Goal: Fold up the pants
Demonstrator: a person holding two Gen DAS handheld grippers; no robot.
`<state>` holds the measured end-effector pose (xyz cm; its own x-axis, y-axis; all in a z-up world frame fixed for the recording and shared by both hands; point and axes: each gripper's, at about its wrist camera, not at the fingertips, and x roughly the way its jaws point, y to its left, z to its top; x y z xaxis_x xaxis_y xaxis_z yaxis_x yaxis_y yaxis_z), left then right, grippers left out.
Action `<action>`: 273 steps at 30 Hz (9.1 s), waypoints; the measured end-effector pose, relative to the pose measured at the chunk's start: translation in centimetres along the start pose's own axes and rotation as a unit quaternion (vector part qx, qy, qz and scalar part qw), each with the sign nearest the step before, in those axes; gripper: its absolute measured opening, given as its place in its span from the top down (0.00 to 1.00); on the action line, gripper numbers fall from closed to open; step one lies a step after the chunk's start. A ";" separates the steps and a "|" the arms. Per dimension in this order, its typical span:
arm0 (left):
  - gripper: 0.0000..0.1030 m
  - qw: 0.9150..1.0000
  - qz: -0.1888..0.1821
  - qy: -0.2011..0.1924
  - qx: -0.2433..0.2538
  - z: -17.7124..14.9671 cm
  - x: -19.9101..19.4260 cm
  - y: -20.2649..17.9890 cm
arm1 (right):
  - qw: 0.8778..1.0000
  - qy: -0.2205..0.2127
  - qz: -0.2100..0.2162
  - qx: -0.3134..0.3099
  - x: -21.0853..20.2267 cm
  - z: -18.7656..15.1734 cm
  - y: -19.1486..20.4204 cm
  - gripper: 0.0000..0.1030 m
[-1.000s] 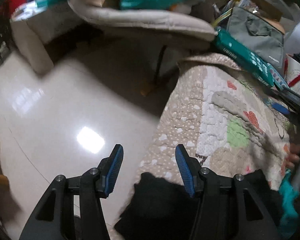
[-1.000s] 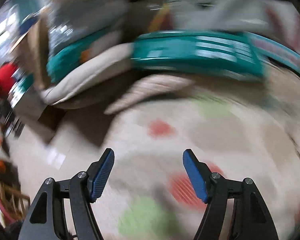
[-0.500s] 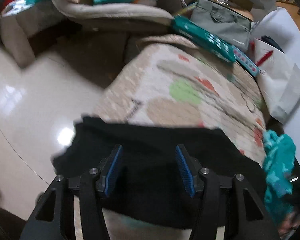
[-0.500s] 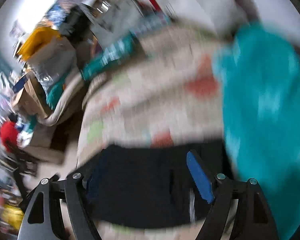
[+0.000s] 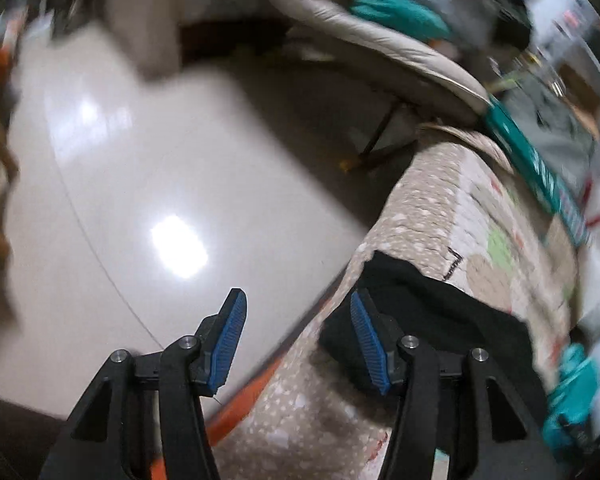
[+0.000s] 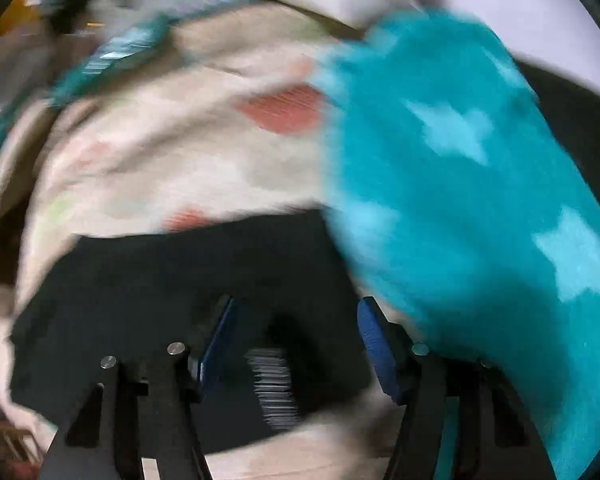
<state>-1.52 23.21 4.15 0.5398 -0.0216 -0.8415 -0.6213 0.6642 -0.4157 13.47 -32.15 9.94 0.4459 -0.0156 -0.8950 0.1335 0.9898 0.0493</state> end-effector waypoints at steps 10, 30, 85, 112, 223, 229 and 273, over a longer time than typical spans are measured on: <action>0.48 0.978 -0.146 0.105 -0.108 -3.2 3.9 1.8 | 0.895 0.097 0.242 -0.361 2.2 -2.1 29.4 0.29; 0.79 0.982 -0.133 0.119 -0.058 -2.5 6.3 -2.7 | 0.802 0.127 0.192 -0.552 8.0 -8.4 44.6 0.74; 0.65 0.976 -0.100 0.102 0.166 -10.5 0.0 -16.1 | 0.953 0.039 -0.045 -0.296 1.3 -6.5 9.6 0.39; 0.60 0.973 -0.193 0.104 0.076 -6.5 2.8 -10.5 | 0.977 0.072 0.073 -0.189 -2.7 -9.3 7.2 0.88; 0.44 0.974 -0.064 0.088 0.197 -9.0 5.1 -13.6 | 0.972 0.070 0.186 -0.127 1.0 -5.0 15.7 0.58; 0.44 0.979 -0.080 0.092 0.162 -8.2 4.4 -12.7 | 0.986 -0.015 0.157 -0.053 -4.0 -3.8 8.2 0.45; 0.79 0.780 -0.133 0.170 0.587 -18.8 7.5 -45.6 | 0.974 -0.054 0.195 0.098 -2.2 -5.0 0.6 0.82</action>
<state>20.15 -21.29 10.28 0.2552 -0.3401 -0.9051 0.5430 0.8249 -0.1569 8.15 -30.85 9.77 0.5851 0.3321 -0.7398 0.0968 0.8772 0.4703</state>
